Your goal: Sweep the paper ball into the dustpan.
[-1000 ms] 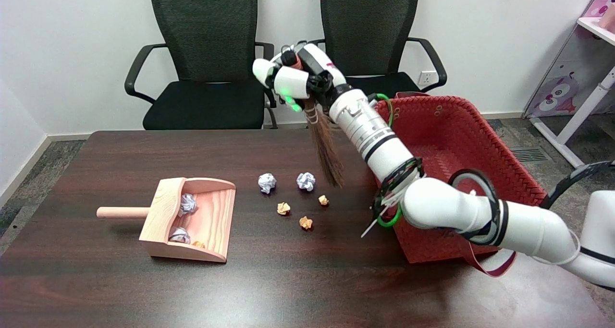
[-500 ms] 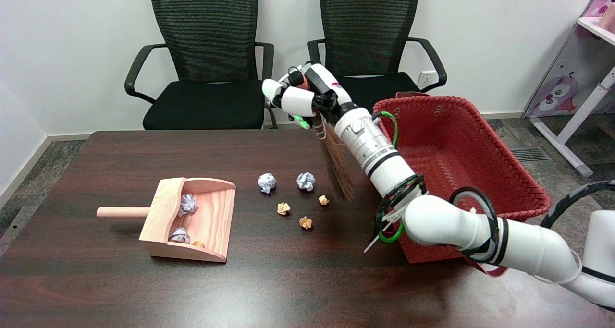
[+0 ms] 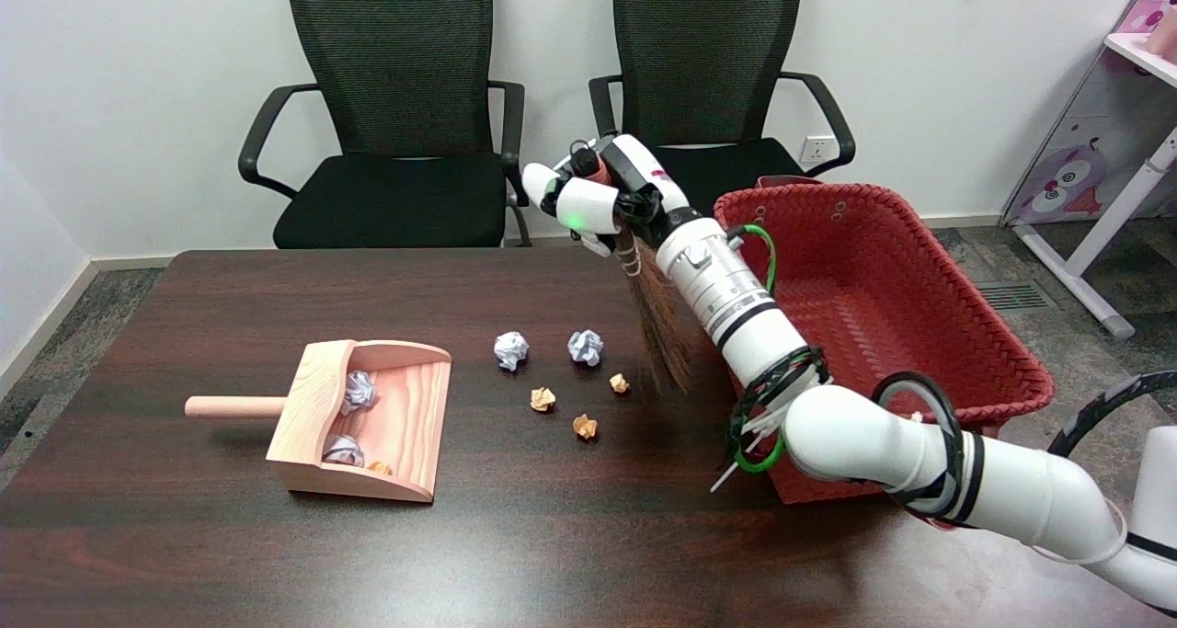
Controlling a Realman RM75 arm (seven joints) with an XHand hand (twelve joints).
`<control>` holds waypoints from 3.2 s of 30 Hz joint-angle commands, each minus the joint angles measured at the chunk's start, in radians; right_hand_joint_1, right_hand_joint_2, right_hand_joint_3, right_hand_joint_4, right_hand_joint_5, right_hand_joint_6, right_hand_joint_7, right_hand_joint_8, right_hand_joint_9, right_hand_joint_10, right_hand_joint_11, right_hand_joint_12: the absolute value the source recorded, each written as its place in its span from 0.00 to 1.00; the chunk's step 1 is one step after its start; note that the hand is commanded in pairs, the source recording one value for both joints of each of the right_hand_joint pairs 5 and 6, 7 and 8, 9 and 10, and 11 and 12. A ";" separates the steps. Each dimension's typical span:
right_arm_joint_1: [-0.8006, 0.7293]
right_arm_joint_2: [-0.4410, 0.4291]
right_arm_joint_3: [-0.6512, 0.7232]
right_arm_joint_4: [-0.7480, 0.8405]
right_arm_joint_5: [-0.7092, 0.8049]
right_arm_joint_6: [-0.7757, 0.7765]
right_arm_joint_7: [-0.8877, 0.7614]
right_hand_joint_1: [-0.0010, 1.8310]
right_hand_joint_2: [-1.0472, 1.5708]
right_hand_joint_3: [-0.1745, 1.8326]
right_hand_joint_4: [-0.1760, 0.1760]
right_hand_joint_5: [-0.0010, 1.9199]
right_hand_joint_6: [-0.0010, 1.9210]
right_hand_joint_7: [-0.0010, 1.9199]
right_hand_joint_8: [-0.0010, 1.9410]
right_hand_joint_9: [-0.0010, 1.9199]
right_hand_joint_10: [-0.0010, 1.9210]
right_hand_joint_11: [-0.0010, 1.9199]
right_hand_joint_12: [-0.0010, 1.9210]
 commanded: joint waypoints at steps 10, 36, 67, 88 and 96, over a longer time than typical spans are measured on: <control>0.049 -0.016 -0.074 0.149 -0.055 -0.142 0.099 0.57 1.00 0.64 0.68 1.00 1.00 1.00 0.99 1.00 1.00 1.00 1.00; 0.049 -0.166 -0.103 0.299 -0.167 -0.150 0.491 0.56 1.00 0.49 0.58 1.00 1.00 1.00 0.99 1.00 1.00 1.00 1.00; 0.022 -0.246 -0.110 0.352 -0.333 0.002 1.150 0.54 1.00 0.54 0.49 1.00 1.00 1.00 0.99 1.00 1.00 1.00 1.00; -0.039 -0.113 -0.078 0.272 -0.473 0.418 1.329 0.50 0.97 0.81 0.50 1.00 1.00 1.00 0.99 1.00 1.00 1.00 1.00; -0.057 -0.048 -0.070 0.218 -0.469 0.422 1.329 0.50 0.96 0.83 0.50 1.00 1.00 1.00 0.99 1.00 1.00 1.00 1.00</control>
